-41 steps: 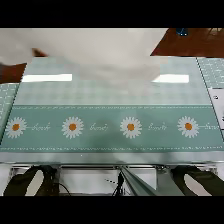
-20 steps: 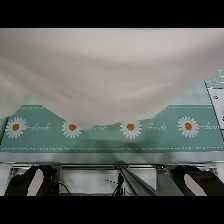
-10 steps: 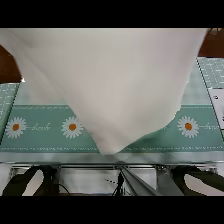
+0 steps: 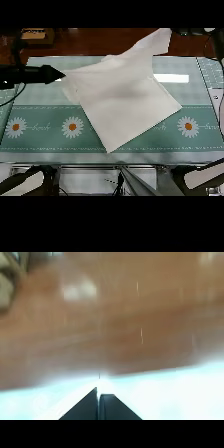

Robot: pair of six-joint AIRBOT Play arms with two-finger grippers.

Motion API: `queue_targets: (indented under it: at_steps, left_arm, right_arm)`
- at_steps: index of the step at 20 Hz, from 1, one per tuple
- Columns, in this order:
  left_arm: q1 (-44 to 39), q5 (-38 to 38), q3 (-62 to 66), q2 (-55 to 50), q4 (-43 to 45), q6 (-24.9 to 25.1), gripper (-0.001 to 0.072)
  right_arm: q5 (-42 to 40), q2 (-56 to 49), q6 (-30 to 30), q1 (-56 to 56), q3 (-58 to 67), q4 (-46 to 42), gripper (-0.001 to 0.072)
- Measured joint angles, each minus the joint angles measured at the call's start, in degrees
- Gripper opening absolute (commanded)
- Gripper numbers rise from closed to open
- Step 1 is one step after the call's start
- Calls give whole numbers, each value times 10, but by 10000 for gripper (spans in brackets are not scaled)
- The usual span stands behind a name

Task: Fold the shirts.

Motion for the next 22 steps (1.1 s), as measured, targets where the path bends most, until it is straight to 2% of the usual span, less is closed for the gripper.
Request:
queue_targets:
  at_steps: [1, 3, 4, 9, 13, 15, 17, 18, 19, 22]
  left_arm:
    - [-4, 1, -5, -12, 1, 6, 27]
    - [-8, 1, -12, -25, 7, 15, 27]
    - [-9, -2, -14, -29, 14, 17, 27]
    - [-7, -26, -18, -30, 66, 24, 27]
    - [-7, -48, -19, -30, 101, 25, 27]
    - [-7, -50, -19, -30, 110, 25, 27]
    - [-7, -53, -19, -30, 114, 25, 27]
    - [-7, -54, -19, -30, 116, 25, 27]
    - [-7, -54, -19, -30, 117, 26, 27]
    - [-7, -55, -19, -30, 119, 26, 27]
  right_arm:
    - [12, -8, -7, 0, 0, 2, 57]
    - [35, -14, -26, -1, 0, 0, 347]
    - [45, -9, -35, -5, 0, -4, 443]
    - [115, 73, -69, -52, 0, -24, 435]
    - [268, 143, -91, -130, -6, -100, 425]
    - [349, 173, -109, -177, -40, -106, 428]
    - [406, 212, -127, -217, -116, -73, 435]
    - [419, 236, -133, -230, -164, -55, 467]
    - [424, 263, -139, -240, -227, -35, 493]
    - [398, 351, -152, -254, -421, 35, 494]
